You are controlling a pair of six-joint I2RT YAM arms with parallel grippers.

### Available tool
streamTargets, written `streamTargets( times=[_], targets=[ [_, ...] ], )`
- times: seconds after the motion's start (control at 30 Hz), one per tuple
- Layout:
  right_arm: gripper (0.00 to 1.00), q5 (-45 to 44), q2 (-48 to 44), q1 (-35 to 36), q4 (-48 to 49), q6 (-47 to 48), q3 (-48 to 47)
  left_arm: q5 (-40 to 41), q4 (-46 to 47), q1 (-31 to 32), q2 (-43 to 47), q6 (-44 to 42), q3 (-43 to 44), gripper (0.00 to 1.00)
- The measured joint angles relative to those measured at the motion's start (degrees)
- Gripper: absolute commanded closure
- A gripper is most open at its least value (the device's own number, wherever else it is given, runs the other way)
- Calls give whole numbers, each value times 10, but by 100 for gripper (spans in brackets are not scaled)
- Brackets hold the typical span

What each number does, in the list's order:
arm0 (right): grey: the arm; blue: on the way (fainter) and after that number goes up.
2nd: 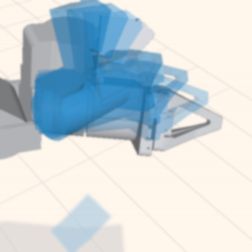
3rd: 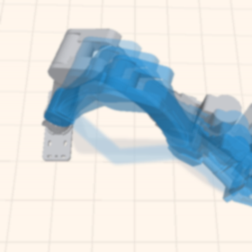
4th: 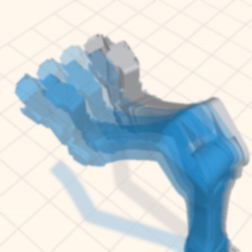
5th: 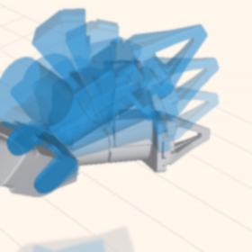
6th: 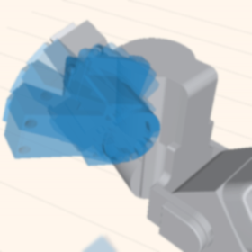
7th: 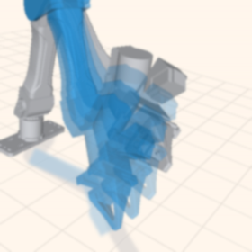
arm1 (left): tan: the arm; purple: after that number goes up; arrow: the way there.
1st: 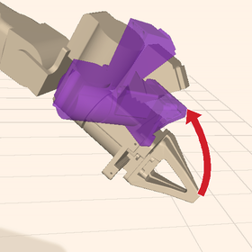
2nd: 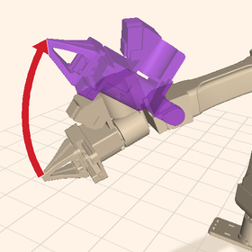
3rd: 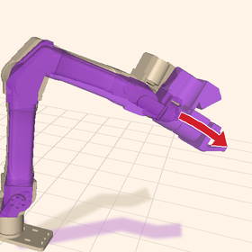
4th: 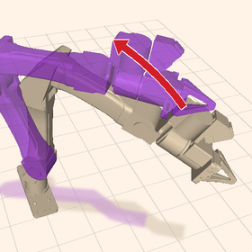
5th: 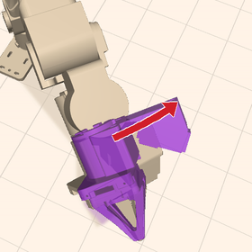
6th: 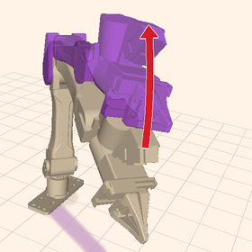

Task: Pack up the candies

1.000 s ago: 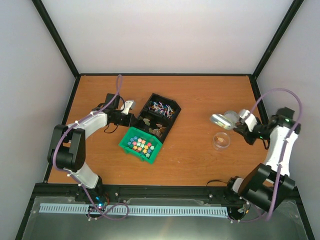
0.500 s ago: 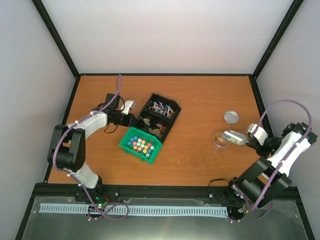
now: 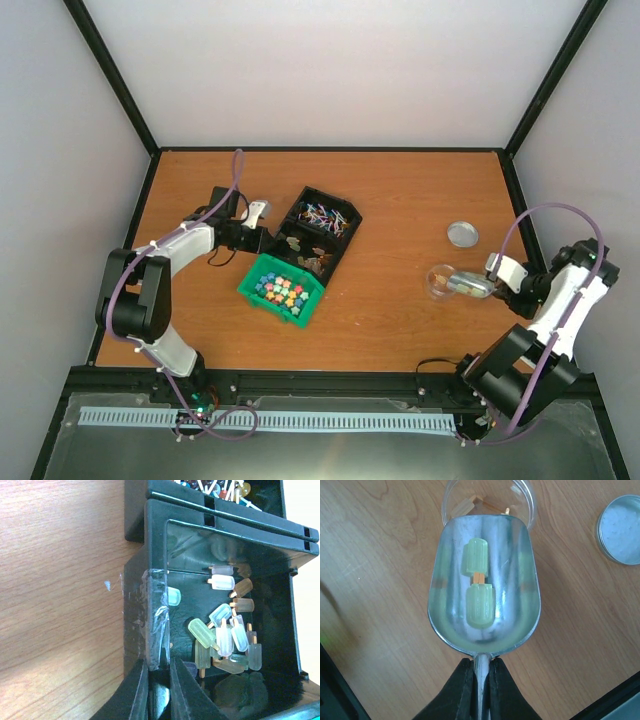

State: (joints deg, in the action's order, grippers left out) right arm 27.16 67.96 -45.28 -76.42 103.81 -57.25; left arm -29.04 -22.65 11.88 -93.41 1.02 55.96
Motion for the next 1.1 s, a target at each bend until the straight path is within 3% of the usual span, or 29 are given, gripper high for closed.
streamTargets(
  times=[0.53,1.1],
  targets=[
    [97,-76,-2,94,32,-96,-13,-1,0,0,0,0,0,99],
    [97,-108,-3,117,27,-119,-40,-2,-1,0,0,0,0,99]
  ],
)
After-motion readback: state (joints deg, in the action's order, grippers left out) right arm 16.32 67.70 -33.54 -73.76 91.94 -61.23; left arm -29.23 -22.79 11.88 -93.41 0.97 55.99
